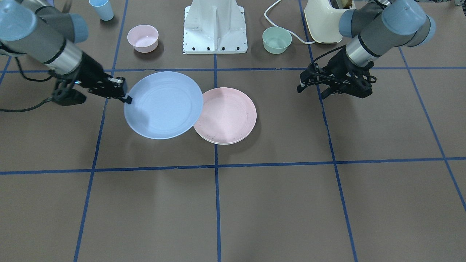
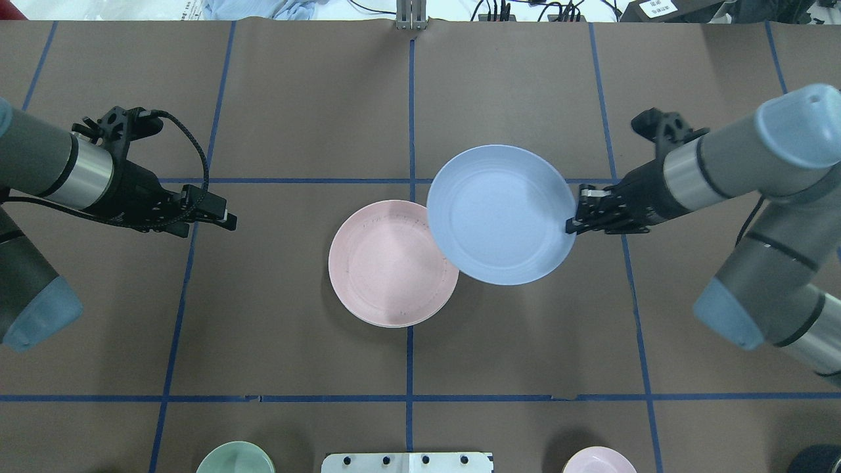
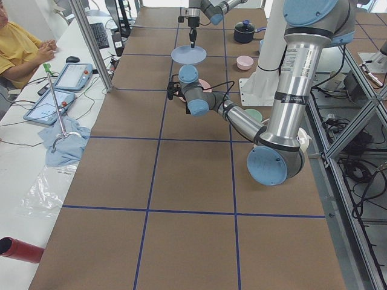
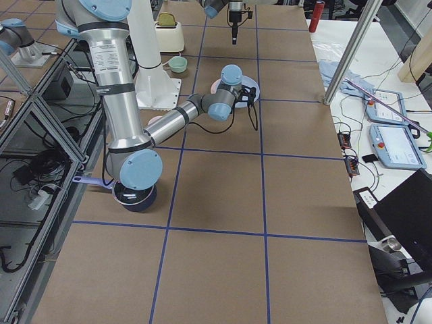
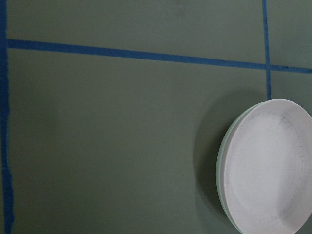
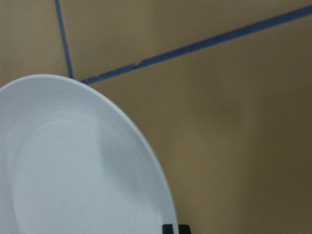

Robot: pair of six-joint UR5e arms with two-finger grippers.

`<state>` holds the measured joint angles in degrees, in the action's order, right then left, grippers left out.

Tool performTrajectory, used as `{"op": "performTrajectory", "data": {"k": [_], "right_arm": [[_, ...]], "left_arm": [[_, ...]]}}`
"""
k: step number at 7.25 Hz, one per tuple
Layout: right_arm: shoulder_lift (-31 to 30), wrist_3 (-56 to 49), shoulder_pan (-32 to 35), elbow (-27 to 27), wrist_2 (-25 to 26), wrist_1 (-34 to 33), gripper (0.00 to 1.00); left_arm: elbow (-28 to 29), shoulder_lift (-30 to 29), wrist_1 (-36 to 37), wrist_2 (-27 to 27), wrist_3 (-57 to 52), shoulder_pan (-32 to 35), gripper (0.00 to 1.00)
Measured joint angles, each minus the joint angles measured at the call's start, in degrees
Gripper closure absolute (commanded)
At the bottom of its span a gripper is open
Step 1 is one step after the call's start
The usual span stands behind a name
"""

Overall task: Stack three plates with pink and blue
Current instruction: 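Carry the blue plate onto the pink plate while the left gripper withdraws, then lower the blue plate onto the stack and open the right gripper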

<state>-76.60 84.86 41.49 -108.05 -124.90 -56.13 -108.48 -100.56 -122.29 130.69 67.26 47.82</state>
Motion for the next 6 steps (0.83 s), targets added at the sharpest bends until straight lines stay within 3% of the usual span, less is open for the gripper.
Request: {"op": "performTrajectory", "data": {"k": [2,4,5,6], "right_arm": [[4.1,5.3,-10.2,0.8,11.1,-0.8,1.00],[7.6,6.9,-13.8,3.8,15.0,-1.2,1.00],[8.8,7.3,-14.1,5.1,15.5,-1.2,0.04],[9.4,7.4,-14.2,6.0,15.8,-1.3,0.00]], "left_arm": [[0.0,0.4,0.1,0.0,-0.2,0.6,0.01],[0.1,0.5,0.1,0.0,-0.2,0.6,0.01],[0.1,0.5,0.1,0.0,-0.1,0.5,0.01],[0.1,0.5,0.1,-0.1,0.0,0.5,0.01]]}}
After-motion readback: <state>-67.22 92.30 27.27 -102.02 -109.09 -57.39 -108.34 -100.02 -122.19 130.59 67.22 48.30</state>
